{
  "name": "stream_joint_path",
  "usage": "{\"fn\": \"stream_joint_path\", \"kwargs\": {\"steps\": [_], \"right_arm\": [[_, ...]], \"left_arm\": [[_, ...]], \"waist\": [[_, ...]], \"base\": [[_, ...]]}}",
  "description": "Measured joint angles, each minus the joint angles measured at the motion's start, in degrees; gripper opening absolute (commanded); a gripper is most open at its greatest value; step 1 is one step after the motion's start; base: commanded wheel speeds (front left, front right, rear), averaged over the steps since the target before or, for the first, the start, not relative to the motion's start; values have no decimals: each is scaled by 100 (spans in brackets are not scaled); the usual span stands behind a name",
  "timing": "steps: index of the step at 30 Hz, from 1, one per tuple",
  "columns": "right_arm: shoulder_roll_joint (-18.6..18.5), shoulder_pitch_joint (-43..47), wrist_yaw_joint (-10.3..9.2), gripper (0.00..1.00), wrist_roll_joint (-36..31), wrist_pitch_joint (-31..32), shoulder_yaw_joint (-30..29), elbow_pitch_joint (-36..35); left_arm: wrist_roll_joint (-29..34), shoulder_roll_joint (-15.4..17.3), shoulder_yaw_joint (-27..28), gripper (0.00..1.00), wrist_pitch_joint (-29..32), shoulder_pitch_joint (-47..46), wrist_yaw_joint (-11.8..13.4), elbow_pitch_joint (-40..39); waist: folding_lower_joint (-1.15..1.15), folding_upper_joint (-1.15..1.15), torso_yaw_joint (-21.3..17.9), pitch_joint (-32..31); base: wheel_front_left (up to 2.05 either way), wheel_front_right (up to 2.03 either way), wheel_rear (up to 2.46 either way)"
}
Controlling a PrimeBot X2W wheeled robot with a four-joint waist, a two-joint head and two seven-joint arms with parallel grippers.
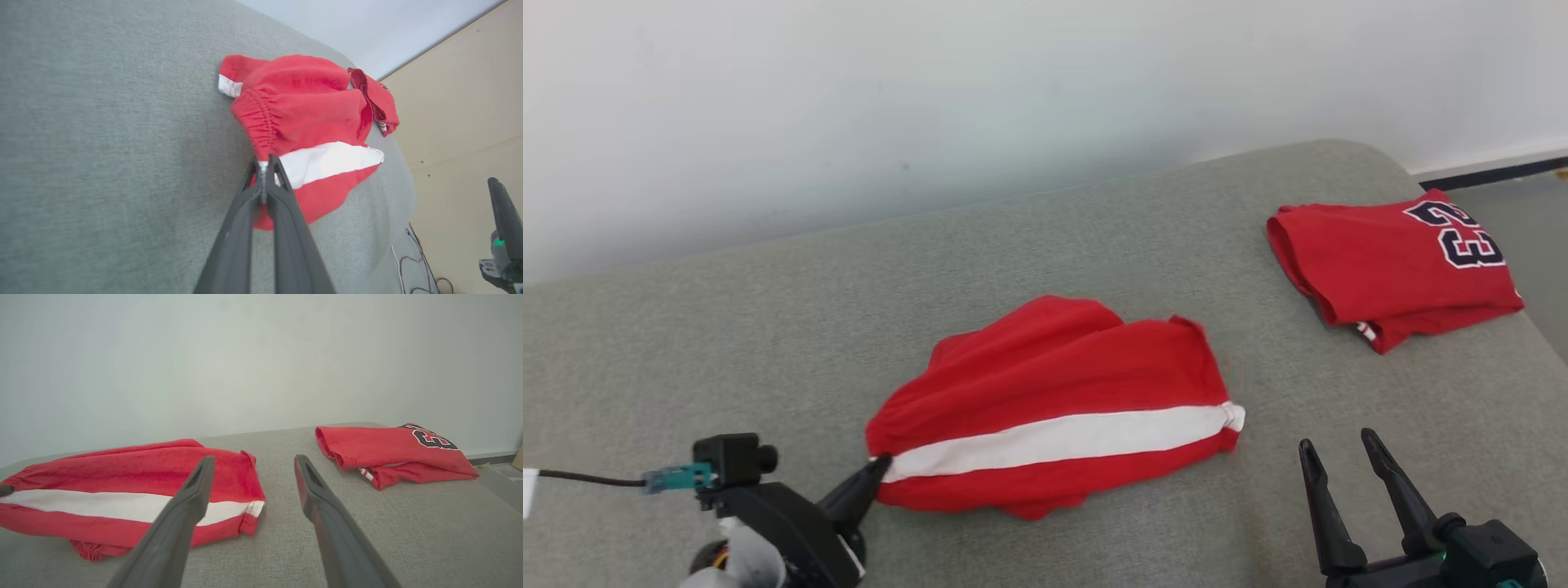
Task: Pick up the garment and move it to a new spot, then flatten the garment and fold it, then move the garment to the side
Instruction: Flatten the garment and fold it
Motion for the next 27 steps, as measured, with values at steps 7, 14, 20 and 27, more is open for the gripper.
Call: {"fn": "stream_joint_path", "kwargs": {"steps": [7, 14, 20, 27], "right_arm": [[-8, -43, 0, 100, 10, 0, 55, 3], [22, -62, 0, 100, 140, 0, 172, 165], [12, -92, 0, 100, 315, 0, 352, 412], [4, -134, 0, 100, 668, -1, 522, 818]], "left_arm": [[298, 330, 3, 0, -290, 142, 0, 68], [698, 305, 71, 89, -1107, 415, 144, 231], [960, 270, 172, 100, -1756, 710, 314, 120], [1441, 297, 294, 100, -2182, 1052, 714, -279]], "waist": [[0, 0, 206, 32], [0, 0, 176, -5], [0, 0, 215, -87], [0, 0, 353, -139]], "base": [[0, 0, 0], [0, 0, 0], [0, 0, 0], [0, 0, 0]]}}
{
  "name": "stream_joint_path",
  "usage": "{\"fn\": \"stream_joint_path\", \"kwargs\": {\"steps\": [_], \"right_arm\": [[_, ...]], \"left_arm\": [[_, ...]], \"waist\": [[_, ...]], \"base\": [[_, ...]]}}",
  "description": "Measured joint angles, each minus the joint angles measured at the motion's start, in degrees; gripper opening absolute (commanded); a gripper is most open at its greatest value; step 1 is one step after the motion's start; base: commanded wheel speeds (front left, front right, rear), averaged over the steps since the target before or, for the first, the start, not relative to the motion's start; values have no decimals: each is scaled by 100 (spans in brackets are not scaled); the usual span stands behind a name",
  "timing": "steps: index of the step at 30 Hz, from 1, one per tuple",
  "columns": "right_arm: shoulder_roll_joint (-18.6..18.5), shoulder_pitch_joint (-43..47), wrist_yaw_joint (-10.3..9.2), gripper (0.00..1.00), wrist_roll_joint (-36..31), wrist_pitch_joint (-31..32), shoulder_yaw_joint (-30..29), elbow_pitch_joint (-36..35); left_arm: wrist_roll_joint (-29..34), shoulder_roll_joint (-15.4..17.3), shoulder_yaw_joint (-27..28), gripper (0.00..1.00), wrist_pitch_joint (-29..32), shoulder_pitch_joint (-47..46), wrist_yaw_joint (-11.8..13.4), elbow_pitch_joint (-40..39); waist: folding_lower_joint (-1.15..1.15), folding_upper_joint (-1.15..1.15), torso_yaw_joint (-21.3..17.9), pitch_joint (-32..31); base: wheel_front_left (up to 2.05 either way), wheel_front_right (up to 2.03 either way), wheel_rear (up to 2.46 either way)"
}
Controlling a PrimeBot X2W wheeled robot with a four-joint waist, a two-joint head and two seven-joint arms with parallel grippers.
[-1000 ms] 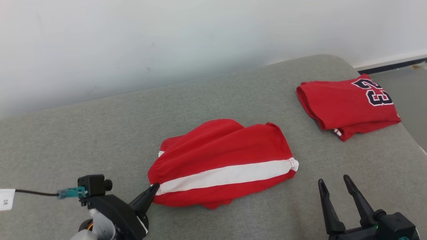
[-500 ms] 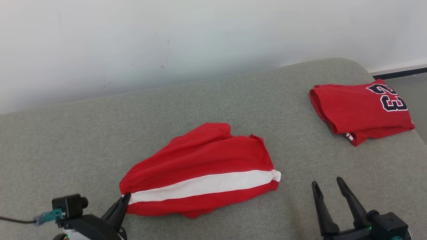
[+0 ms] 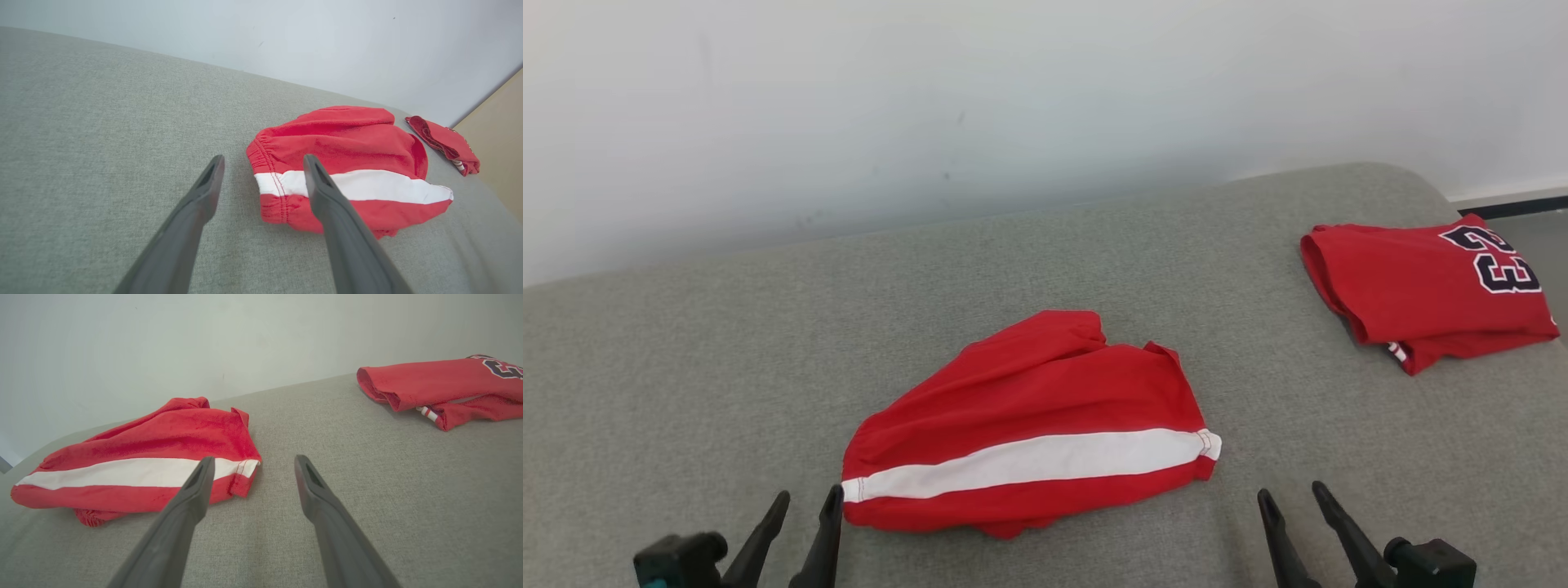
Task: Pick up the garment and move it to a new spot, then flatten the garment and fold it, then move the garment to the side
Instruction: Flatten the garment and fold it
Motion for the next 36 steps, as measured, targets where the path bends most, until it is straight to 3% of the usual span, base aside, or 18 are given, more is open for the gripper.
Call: {"fn": "stream_joint_path", "kwargs": {"steps": [2, 3, 8, 16, 24, 25, 26, 28, 29, 36], "right_arm": [[-34, -75, 0, 100, 156, 1, 177, 314], [14, -252, 0, 100, 550, 1, 226, 614], [32, -863, 0, 100, 1466, 1, 621, 1627], [-23, -1850, 0, 100, 2774, 1, 1193, 2807], [-177, -2279, 0, 100, 3429, 2, 1631, 3438], [-196, -2330, 0, 81, 3496, 1, 1688, 3493], [-223, -2366, 0, 47, 3513, 1, 1739, 3521], [-258, -2438, 0, 10, 3555, 1, 1841, 3595], [-280, -2458, 0, 0, 3561, 1, 1880, 3619], [-580, -2533, 0, 0, 3156, 1, 1985, 3627]], "left_arm": [[226, -3, 37, 100, -59, 127, 123, -98], [432, -38, 68, 100, -88, 248, 264, -193], [891, -290, 172, 100, -110, 500, 448, -460], [1370, -650, 222, 100, -110, 825, 465, -631], [1679, -897, 258, 100, -110, 939, 444, -704], [1689, -914, 260, 100, -110, 939, 436, -701], [1708, -931, 261, 100, -110, 939, 433, -692], [1727, -951, 265, 100, -110, 939, 394, -668], [1735, -960, 277, 100, -110, 939, 393, -655], [1724, -988, 310, 100, -53, 876, 305, -486]], "waist": [[-1, 0, 47, -6], [0, 0, 100, -8], [0, 0, 266, -7], [0, 0, 619, 7], [0, 0, 860, 132], [0, 1, 879, 149], [0, 0, 896, 163], [0, 1, 921, 186], [0, 0, 927, 196], [0, 1, 854, 242]], "base": [[0, 0, 0], [0, 0, 0], [0, 0, 0], [0, 0, 0], [0, 0, 0], [0, 0, 0], [0, 0, 0], [0, 0, 0], [0, 0, 0], [0, 0, 0]]}}
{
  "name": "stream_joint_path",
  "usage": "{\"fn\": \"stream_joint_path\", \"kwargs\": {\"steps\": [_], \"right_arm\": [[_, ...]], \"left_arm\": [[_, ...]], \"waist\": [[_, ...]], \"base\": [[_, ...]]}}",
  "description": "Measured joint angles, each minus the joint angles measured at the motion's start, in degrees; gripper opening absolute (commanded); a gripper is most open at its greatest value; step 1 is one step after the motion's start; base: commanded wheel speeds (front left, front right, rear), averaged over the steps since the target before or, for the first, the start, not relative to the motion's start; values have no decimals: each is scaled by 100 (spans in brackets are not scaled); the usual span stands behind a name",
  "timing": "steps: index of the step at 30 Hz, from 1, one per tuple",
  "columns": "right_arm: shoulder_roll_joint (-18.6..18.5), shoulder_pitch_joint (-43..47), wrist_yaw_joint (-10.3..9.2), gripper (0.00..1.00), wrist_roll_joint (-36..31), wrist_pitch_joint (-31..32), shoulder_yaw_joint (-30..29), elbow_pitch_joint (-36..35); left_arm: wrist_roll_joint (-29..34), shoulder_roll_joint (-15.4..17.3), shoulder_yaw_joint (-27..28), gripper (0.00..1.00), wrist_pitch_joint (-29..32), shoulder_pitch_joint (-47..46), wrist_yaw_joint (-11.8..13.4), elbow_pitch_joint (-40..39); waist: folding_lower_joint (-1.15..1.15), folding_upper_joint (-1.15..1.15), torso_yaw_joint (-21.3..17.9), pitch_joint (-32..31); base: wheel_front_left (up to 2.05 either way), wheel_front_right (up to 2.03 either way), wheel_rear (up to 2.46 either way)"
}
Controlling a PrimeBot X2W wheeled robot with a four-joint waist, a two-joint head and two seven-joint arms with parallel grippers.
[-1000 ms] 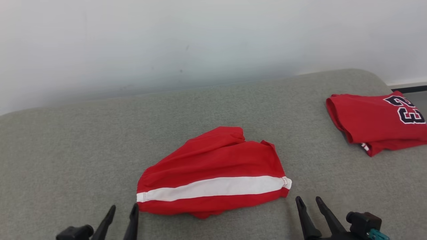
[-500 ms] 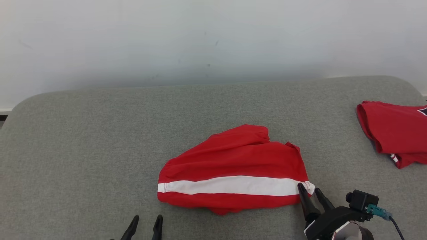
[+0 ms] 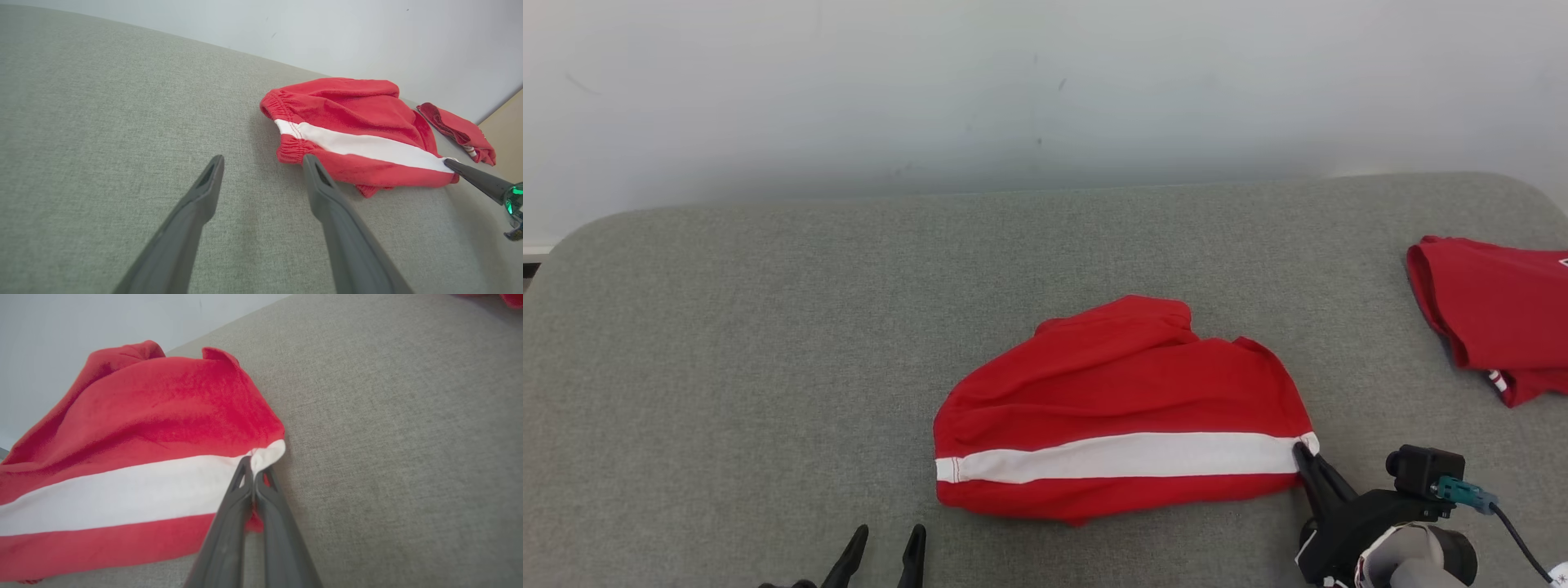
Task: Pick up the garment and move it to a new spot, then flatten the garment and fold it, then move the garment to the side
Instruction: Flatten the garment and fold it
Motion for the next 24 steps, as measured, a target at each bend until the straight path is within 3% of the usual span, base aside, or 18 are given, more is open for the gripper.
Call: {"fn": "stream_joint_path", "kwargs": {"steps": [6, 13, 23, 24], "right_arm": [[-196, 70, 0, 0, -303, 0, 23, -127], [-310, 115, 0, 0, -402, 0, 87, -330], [-326, 88, 0, 0, -449, 0, 211, -387], [-328, 78, 0, 0, -452, 0, 216, -394]], "left_arm": [[-149, -53, -19, 100, 205, -206, -126, 94], [-254, -94, -236, 100, 848, -735, -372, 513], [-434, -186, -404, 100, 1553, -1191, -442, 802], [-445, -187, -422, 95, 1599, -1226, -457, 808]], "waist": [[0, 0, -107, 16], [0, 0, -261, 102], [0, 0, -397, 207], [0, 0, -413, 217]], "base": [[0, 0, 0], [0, 0, 0], [0, 0, 0], [0, 0, 0]]}}
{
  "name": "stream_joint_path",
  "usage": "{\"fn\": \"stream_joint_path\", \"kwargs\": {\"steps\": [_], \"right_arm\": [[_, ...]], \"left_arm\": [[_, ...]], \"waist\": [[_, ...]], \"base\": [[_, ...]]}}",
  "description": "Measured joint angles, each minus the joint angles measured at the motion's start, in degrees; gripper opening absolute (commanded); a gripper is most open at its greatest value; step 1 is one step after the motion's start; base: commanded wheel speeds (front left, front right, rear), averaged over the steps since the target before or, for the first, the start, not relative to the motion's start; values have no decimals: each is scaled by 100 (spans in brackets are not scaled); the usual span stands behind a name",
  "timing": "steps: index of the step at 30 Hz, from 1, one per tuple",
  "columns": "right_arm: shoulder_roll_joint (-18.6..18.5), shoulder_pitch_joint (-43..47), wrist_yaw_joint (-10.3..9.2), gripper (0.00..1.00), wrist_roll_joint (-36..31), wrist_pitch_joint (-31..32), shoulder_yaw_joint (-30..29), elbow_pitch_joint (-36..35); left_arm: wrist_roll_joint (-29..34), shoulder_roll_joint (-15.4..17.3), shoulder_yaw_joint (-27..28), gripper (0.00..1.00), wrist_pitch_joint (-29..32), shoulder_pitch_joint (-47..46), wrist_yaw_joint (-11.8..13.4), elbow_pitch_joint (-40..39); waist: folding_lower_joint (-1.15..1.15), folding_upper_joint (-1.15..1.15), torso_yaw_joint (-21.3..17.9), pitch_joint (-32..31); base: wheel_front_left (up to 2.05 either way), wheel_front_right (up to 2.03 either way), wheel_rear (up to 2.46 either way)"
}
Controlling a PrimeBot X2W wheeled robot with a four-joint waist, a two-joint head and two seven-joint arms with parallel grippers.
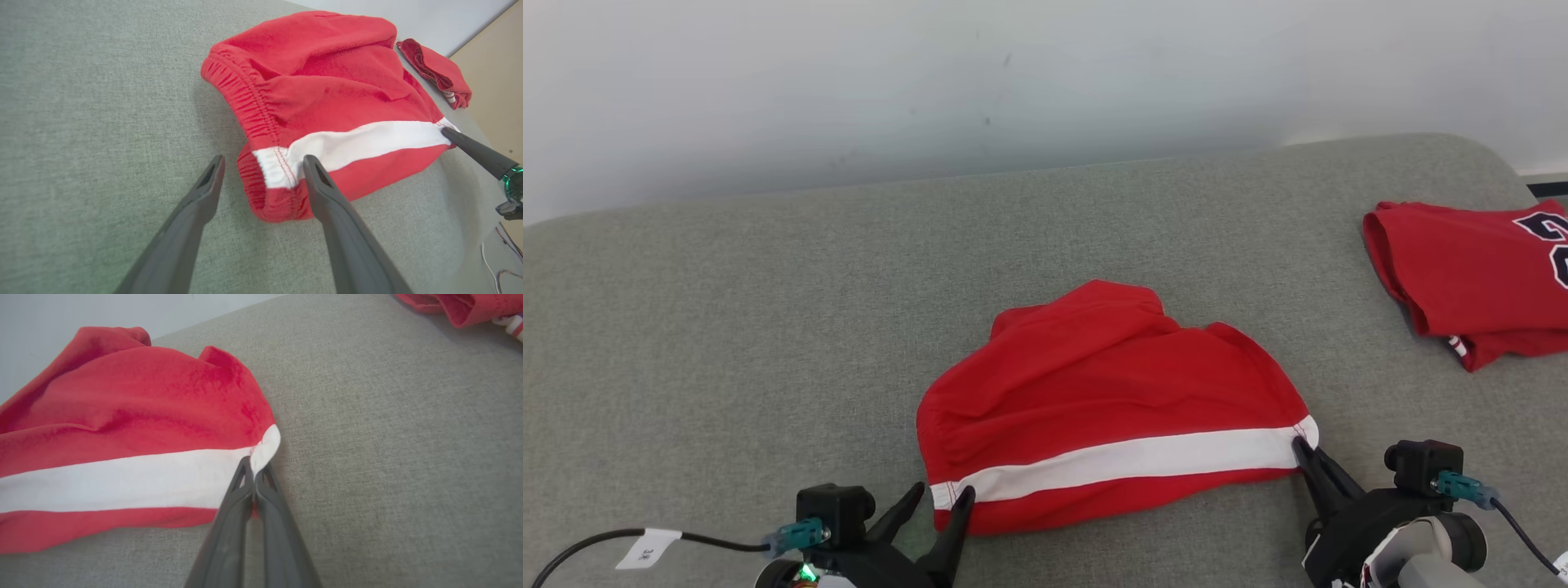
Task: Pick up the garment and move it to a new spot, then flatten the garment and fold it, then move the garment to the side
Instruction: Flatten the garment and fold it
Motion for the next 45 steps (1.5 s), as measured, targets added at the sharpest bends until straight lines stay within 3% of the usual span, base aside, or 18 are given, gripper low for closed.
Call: {"fn": "stream_joint_path", "kwargs": {"steps": [2, 8, 15, 24, 32, 38, 45], "right_arm": [[-12, -11, 0, 0, -2, 0, 12, -14], [-62, -18, 0, 0, -7, 0, -63, -152], [-271, -18, 0, 0, 96, 0, -147, -678], [-779, -238, 0, 0, 688, 0, -328, -1681], [-1423, -983, 0, 0, 1081, 19, -387, -2633], [-2017, -1652, 0, 0, 1228, 203, -564, -3268], [-2232, -1991, 0, 0, 1261, 341, -779, -3467]], "left_arm": [[-1, -9, -5, 0, 3, -62, -21, -26], [-32, 48, 18, 0, 68, -75, -2, -264], [-533, 88, 344, 0, 143, 44, -15, -971], [-1590, 230, 1118, 0, 447, -3, -230, -1869], [-2352, 259, 1659, 0, 1053, -1059, -354, -2248], [-2646, 377, 1770, 0, 1726, -2025, -149, -2397], [-2893, 374, 1784, 0, 2152, -2507, 55, -2403]], "waist": [[0, 0, -30, 13], [0, 0, -80, -33], [0, -1, -126, -231], [0, -1, -241, -540], [0, -1, -347, -725], [0, -1, -439, -848], [0, -1, -495, -867]], "base": [[0, 0, 0], [0, 0, 0], [0, 0, 0], [0, 0, 0], [0, 0, 0], [0, 0, 0], [0, 0, 0]]}}
